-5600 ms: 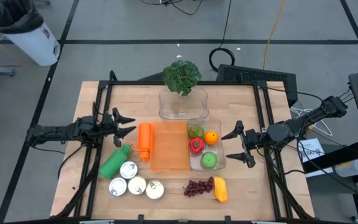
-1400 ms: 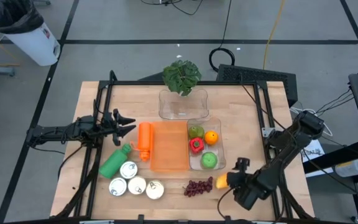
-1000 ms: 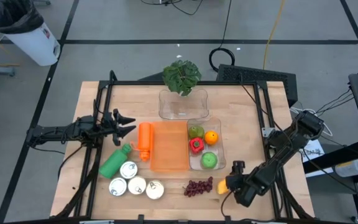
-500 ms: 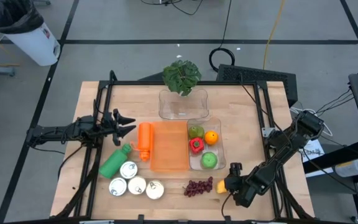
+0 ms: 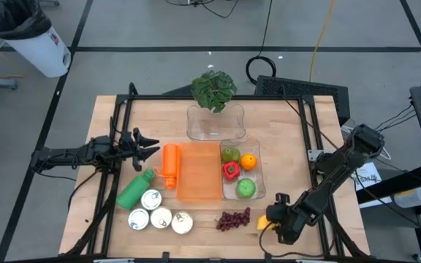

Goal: Pick & Place Food Item
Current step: Put the yellow mango into the bottom transparent bin

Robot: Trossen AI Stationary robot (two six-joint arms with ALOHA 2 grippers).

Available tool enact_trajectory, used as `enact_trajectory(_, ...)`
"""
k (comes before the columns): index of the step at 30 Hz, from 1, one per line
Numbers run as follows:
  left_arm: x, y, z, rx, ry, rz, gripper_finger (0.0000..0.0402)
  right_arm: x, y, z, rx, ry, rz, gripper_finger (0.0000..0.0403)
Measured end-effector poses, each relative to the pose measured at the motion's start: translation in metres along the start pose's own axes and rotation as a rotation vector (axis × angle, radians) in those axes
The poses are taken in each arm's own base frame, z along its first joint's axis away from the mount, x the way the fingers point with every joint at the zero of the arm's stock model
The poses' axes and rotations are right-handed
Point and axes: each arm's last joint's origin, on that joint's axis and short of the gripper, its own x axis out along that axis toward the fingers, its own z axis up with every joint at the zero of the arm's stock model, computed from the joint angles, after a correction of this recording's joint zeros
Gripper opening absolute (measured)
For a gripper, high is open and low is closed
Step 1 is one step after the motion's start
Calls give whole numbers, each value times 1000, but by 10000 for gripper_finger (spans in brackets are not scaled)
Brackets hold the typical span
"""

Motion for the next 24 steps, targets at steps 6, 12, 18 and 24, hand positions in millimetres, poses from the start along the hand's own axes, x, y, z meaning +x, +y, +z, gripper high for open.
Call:
enact_trajectory(6, 0, 0, 0, 0, -1, 0, 175, -42, 8, 6, -4, -218, 111, 240)
enact_trajectory(12, 0, 0, 0, 0, 0, 0, 191, -84, 6, 17, -104, -575, 69, 220)
enact_trajectory(18, 0, 0, 0, 0, 0, -1, 205, -102, -14, 38, -212, -763, -157, 226)
enact_trajectory(24, 0, 0, 0, 0, 0, 0, 206, -95, -43, 74, -233, -759, -295, 223)
